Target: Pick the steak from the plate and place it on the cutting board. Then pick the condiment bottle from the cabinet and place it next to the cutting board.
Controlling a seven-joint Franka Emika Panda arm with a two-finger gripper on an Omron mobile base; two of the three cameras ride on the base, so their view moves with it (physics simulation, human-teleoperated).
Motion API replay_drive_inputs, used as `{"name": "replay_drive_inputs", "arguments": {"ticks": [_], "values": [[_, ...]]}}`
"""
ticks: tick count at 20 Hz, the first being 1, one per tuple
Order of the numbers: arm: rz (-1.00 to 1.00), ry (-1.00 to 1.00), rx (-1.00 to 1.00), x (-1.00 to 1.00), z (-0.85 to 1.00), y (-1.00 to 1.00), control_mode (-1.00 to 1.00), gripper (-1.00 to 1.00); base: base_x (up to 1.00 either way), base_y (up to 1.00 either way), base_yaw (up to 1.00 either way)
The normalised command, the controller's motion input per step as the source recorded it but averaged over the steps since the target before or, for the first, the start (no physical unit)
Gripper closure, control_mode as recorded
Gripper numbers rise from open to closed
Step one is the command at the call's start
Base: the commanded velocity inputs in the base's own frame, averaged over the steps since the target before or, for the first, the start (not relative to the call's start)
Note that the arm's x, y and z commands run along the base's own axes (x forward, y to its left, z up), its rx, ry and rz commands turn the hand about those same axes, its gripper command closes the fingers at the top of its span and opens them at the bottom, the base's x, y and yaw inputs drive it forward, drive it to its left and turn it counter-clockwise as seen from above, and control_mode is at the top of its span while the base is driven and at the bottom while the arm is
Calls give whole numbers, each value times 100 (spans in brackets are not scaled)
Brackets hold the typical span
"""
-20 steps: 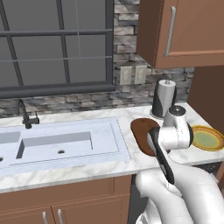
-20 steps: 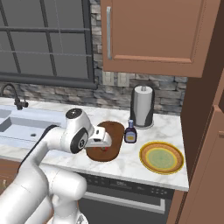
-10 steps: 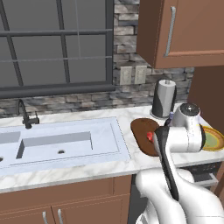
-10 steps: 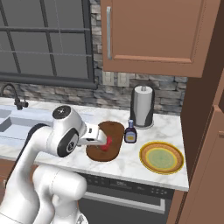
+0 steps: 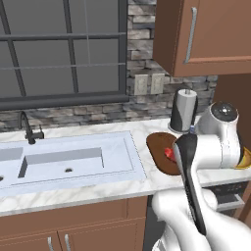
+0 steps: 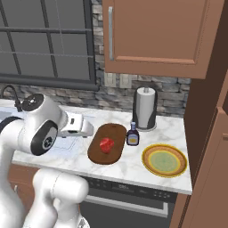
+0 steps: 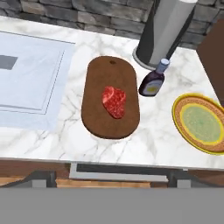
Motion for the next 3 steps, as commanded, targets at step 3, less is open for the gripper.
{"name": "replay_drive_inputs", "arguments": {"ticks": [3], "values": [[1, -13, -10, -66, 37, 56, -100, -100, 0, 0, 0]]}}
